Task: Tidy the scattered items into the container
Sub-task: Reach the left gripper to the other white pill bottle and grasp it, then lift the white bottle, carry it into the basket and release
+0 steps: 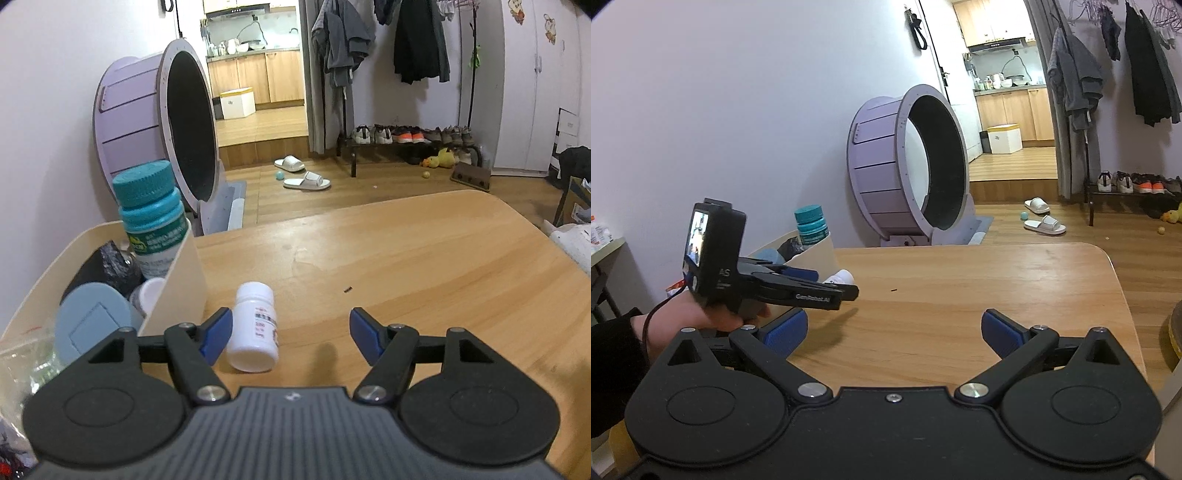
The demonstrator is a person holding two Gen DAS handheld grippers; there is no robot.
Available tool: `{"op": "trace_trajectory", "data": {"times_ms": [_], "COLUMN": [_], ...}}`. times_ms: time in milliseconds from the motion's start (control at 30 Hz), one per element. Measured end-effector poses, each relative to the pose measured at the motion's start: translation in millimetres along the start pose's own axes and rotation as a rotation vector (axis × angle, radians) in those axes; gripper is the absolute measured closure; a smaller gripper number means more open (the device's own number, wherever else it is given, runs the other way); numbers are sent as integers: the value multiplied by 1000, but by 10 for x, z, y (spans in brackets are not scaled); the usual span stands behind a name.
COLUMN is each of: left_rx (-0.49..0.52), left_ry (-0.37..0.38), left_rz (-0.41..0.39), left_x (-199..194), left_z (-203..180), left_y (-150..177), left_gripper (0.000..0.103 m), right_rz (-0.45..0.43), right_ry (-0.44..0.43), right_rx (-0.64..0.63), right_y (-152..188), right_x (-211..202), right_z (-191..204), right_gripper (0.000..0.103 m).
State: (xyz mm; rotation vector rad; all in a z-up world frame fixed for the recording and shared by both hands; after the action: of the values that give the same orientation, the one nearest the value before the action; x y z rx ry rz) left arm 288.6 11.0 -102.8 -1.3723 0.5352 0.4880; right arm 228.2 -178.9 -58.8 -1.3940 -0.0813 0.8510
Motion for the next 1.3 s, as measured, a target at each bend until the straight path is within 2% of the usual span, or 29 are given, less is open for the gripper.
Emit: {"op": "trace_trajectory", "data": {"times_ms": [133, 233, 367, 467, 767, 967, 1067, 1167, 1300], "left_rx": [27, 37, 21, -10, -94, -105, -92, -79, -74], "left_ry": [-63, -82, -101, -92, 47, 128, 142, 161, 160], "left_rz": [14, 45, 48, 58, 59, 133, 164, 175, 150], "left_x": [33, 115, 157, 157, -160, -508, -645, -760, -771], "left_z": [-28, -45, 4, 63, -122, -309, -325, -333, -265], "left_y": [41, 71, 81, 76, 183, 526, 630, 629, 421], "left_gripper": [33, 35, 58, 67, 68, 68, 66, 64, 64], "right_rz": [-3, -6, -10, -9, -2, 8, 10, 17, 20], "right_ry": [0, -2, 2, 3, 6, 1, -9, -18, -24], "right_rx": [-2, 0, 3, 8, 16, 15, 10, 3, -6], "right_y": [-4, -5, -4, 2, 24, 36, 40, 57, 63], "right_x": [-34, -52, -67, -71, -26, -33, -63, -67, -84], "right_z": [0, 2, 2, -9, 2, 32, 59, 115, 167], "right_gripper": [2, 2, 0, 0, 0, 0, 0, 0, 0]}}
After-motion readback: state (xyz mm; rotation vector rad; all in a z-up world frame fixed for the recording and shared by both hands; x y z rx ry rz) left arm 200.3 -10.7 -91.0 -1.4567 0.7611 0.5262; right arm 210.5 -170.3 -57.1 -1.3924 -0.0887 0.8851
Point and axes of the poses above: each gripper's, at about its wrist camera, not at the fingertips, and x roughly the way its jaws point, z to its left, y to its underside, the point moved 8 cm from there along x, roughly the way its jaws point, and after that the axes turned 3 degrees about y, right-handed, at the moved point
